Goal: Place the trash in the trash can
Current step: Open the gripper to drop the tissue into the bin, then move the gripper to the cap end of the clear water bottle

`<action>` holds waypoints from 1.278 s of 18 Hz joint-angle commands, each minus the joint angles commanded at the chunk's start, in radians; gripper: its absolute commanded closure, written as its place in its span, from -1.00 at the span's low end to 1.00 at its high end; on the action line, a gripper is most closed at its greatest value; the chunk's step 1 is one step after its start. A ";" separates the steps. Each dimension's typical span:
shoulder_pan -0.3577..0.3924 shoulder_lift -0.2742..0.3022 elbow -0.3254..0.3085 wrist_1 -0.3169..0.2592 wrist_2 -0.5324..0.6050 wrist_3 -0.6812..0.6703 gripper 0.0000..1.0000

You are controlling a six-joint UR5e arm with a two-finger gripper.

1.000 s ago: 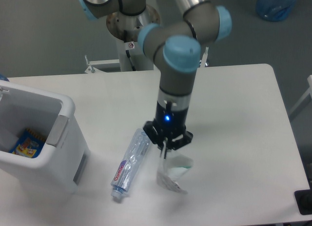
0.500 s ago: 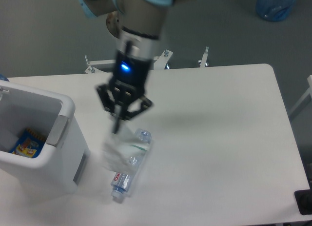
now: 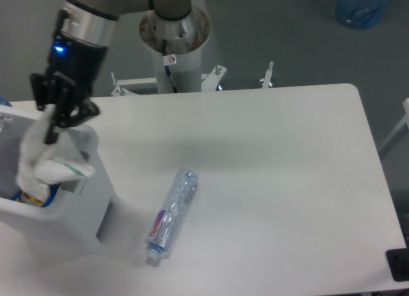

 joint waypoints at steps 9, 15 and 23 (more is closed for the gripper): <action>0.001 0.028 -0.011 0.000 0.014 0.028 -1.00; 0.147 -0.073 0.047 -0.003 0.002 0.000 -1.00; 0.310 -0.310 0.100 -0.006 0.014 -0.126 -1.00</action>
